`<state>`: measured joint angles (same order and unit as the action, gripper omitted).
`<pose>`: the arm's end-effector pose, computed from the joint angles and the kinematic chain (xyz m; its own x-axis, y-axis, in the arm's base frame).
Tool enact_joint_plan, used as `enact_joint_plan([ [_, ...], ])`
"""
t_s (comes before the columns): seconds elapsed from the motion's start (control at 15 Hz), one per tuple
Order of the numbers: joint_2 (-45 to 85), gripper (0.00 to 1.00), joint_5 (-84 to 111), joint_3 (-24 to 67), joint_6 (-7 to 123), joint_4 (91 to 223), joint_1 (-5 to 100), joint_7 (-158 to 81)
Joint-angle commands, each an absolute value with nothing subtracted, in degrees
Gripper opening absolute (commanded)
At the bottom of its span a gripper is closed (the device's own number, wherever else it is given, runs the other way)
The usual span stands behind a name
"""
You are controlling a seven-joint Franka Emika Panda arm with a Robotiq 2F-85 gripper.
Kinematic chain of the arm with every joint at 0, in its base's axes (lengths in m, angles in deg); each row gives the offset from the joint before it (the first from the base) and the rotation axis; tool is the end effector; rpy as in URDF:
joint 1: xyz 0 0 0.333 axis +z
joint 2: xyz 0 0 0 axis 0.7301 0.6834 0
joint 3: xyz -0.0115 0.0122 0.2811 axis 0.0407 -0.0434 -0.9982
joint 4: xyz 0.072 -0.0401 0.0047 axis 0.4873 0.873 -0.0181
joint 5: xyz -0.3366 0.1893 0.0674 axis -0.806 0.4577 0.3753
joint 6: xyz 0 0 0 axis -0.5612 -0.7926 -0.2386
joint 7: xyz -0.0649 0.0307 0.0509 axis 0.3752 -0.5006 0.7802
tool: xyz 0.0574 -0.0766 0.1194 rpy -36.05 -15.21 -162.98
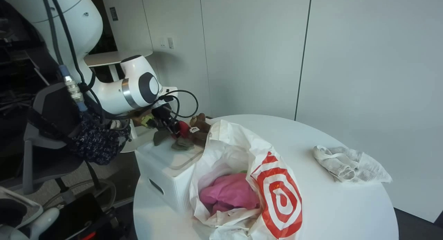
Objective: Move all the objects from the basket into the plastic
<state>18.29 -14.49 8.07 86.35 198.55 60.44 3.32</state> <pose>0.4868 0.2343 0.1718 0.9511 0.0787 0.2987 0.0768 -0.9969 0.0183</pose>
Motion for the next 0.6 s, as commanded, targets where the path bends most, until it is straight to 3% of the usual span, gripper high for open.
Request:
enact_joint_plan([
  [0.0, 12.0, 0.15, -8.5, 5.3, 86.6, 201.5, 56.7, -2.9],
  [0.07, 10.6, 0.07, -5.9, 4.5, 85.6, 201.9, 55.7, -5.0],
  [0.2, 6.1, 0.03, 2.3, 6.3, 82.3, 203.1, 57.5, -11.7],
  [0.27, 2.7, 0.07, 4.0, 7.0, 79.2, 203.5, 57.7, -13.4],
  [0.53, -8.8, 0.07, 0.4, 8.1, 62.7, 202.9, 56.0, -12.1],
])
